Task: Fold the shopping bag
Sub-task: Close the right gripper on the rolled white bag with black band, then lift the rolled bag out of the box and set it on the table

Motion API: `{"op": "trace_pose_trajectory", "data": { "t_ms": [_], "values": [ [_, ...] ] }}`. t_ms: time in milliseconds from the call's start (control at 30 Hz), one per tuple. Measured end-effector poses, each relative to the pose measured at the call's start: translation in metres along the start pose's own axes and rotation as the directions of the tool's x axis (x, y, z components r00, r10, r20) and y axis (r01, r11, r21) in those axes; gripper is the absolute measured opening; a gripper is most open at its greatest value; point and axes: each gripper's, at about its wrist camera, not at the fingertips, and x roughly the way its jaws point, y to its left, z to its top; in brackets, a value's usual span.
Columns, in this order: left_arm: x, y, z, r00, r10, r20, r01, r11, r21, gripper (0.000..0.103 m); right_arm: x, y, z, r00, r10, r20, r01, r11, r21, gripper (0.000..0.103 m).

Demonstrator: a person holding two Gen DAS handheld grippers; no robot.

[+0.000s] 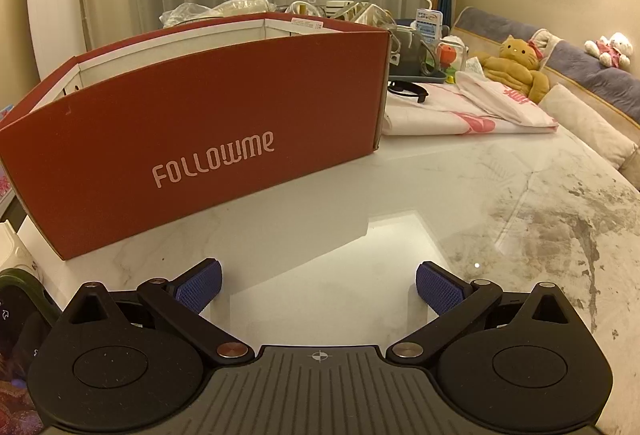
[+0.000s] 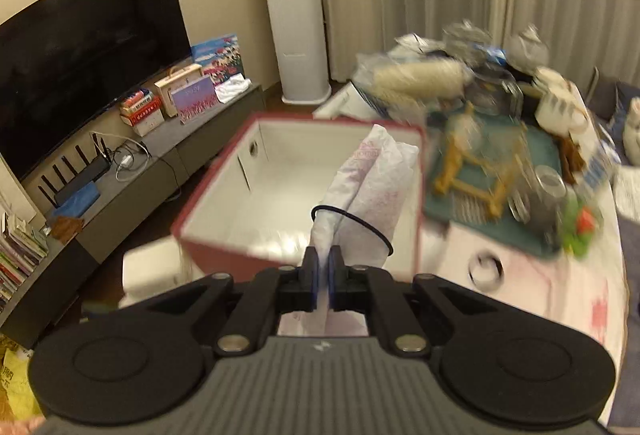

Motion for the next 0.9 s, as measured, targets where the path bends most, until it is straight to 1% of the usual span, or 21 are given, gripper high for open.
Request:
{"op": "trace_pose_trajectory", "data": {
  "t_ms": [67,167,233,333,400,433,500,533,567,600,667,700,767,833,900],
  "values": [
    [-0.001,-0.001,0.000,1.000,0.005,-0.001,-0.005,1.000,-0.005,0.103,0.007,-0.026,-0.034,0.999,0.006,-0.041,-0.003,0.997,0.073,0.005],
    [-0.002,-0.004,0.000,1.000,0.014,-0.002,-0.014,1.000,-0.012,0.103,0.043,-0.058,-0.073,0.996,0.032,-0.089,-0.016,0.985,0.172,0.007],
    [-0.005,-0.008,0.000,1.000,0.028,-0.003,-0.028,0.999,-0.023,0.103,0.063,-0.068,-0.093,0.995,0.038,-0.095,-0.019,0.981,0.194,0.014],
    [-0.010,-0.014,-0.001,0.999,0.049,-0.005,-0.049,0.998,-0.041,0.103,0.068,-0.066,-0.111,0.997,0.040,-0.066,-0.027,0.982,0.189,0.028],
    [-0.012,-0.018,0.000,0.998,0.064,-0.006,-0.064,0.996,-0.055,0.103,0.058,-0.062,-0.121,0.998,0.055,-0.019,-0.051,0.984,0.171,0.060],
    [-0.012,-0.021,0.000,0.997,0.071,-0.007,-0.071,0.996,-0.061,0.103,0.050,-0.060,-0.126,0.999,0.052,0.015,-0.054,0.986,0.156,0.065],
    [-0.010,-0.026,0.004,0.997,0.075,-0.007,-0.076,0.995,-0.066,0.103,0.033,-0.061,-0.136,0.998,0.009,0.068,-0.017,0.992,0.127,0.068],
    [-0.007,-0.028,0.007,0.997,0.079,-0.008,-0.079,0.994,-0.073,0.103,0.029,-0.065,-0.144,0.997,-0.014,0.080,0.005,0.993,0.117,0.069],
    [-0.005,-0.030,0.010,0.997,0.083,-0.008,-0.083,0.993,-0.078,0.103,0.028,-0.070,-0.152,0.996,-0.033,0.085,0.023,0.993,0.116,0.073],
    [-0.003,-0.033,0.013,0.996,0.087,-0.009,-0.087,0.993,-0.084,0.103,0.028,-0.077,-0.162,0.995,-0.054,0.084,0.043,0.991,0.128,0.076],
    [0.000,-0.038,0.016,0.995,0.104,-0.011,-0.104,0.990,-0.099,0.103,0.031,-0.092,-0.181,0.993,-0.092,0.072,0.079,0.983,0.164,0.076],
    [0.001,-0.040,0.017,0.994,0.110,-0.012,-0.111,0.988,-0.105,0.103,0.034,-0.099,-0.191,0.993,-0.101,0.065,0.088,0.980,0.181,0.076],
    [0.004,-0.043,0.022,0.994,0.112,-0.012,-0.113,0.987,-0.111,0.103,0.039,-0.110,-0.206,0.994,-0.095,0.049,0.083,0.975,0.206,0.076],
    [0.010,-0.044,0.028,0.995,0.101,-0.010,-0.102,0.989,-0.105,0.103,0.039,-0.110,-0.216,0.993,-0.088,0.085,0.073,0.985,0.158,0.079],
    [0.016,-0.044,0.034,0.995,0.097,-0.010,-0.097,0.990,-0.106,0.103,0.045,-0.101,-0.216,0.993,-0.091,0.075,0.086,0.994,0.073,0.082]
  ]
}}
